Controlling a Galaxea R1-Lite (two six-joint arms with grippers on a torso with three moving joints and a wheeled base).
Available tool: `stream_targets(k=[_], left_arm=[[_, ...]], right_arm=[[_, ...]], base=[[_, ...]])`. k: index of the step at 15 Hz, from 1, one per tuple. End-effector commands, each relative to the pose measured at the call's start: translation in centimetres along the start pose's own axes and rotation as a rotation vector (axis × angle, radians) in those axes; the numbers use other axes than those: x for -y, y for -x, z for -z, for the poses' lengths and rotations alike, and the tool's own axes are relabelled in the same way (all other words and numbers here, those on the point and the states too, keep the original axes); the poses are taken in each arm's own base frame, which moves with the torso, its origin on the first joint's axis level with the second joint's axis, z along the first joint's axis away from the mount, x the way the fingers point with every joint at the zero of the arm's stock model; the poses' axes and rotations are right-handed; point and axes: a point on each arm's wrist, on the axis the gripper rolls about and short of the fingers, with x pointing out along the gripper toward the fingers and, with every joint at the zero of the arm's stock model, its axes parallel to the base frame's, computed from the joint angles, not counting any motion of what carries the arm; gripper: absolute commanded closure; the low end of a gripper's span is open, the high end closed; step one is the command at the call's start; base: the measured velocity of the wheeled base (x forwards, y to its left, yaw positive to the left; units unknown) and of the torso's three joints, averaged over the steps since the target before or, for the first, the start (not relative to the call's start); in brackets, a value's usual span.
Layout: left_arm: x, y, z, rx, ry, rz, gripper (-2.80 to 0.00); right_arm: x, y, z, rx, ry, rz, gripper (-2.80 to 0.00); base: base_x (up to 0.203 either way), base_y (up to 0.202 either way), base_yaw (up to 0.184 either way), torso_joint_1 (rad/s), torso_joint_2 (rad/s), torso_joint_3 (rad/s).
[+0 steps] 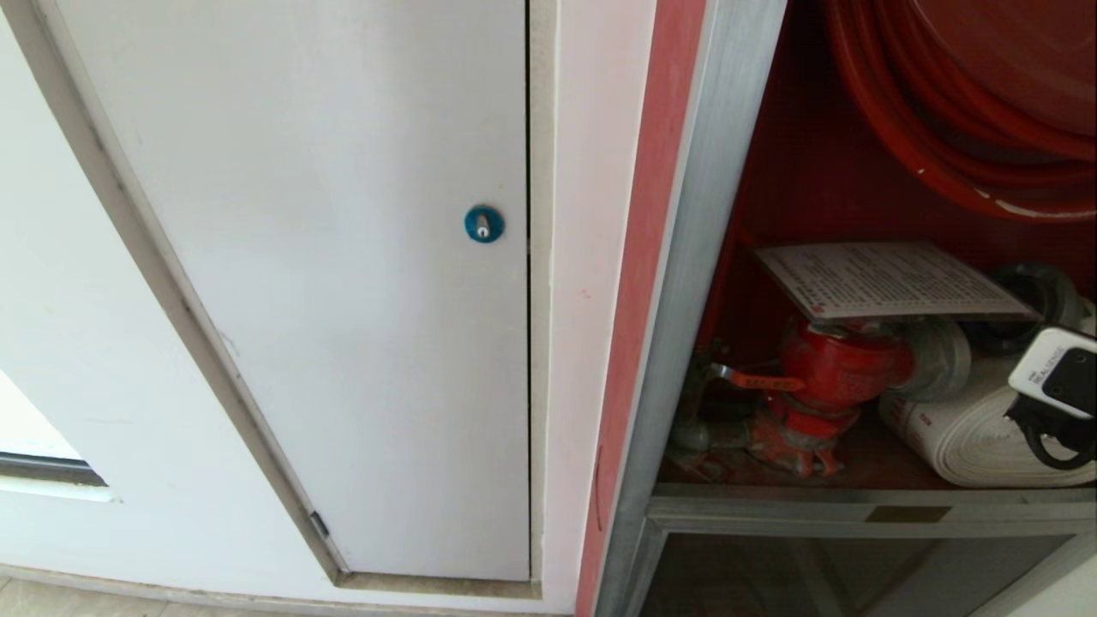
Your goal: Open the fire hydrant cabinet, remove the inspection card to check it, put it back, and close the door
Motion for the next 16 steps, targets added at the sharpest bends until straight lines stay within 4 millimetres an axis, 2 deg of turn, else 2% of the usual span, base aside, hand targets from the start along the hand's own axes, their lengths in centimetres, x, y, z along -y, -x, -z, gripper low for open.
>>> stream_targets(k=[1, 11, 16], left_arm=[[0.0, -0.1, 0.6, -0.021, 0.0, 0.0, 0.0], [0.0, -0.1, 0.6, -0.021, 0.0, 0.001, 0.0], [0.0, -0.1, 0.6, -0.021, 0.0, 0.001, 0.0]], right_arm=[[0.0, -1.0, -0.2, -0.007, 0.014, -0.019, -2.8], [1.3, -4.2, -1.3, -0.008, 0.015, -0.023, -2.8], [1.7, -5.9, -0.9, -0.048, 0.012, -0.025, -2.8]], base=[[0.0, 0.0, 0.0, 0.0, 0.0, 0.0], [0.0, 0.0, 0.0, 0.0, 0.0, 0.0], [0.0, 0.0, 0.0, 0.0, 0.0, 0.0]])
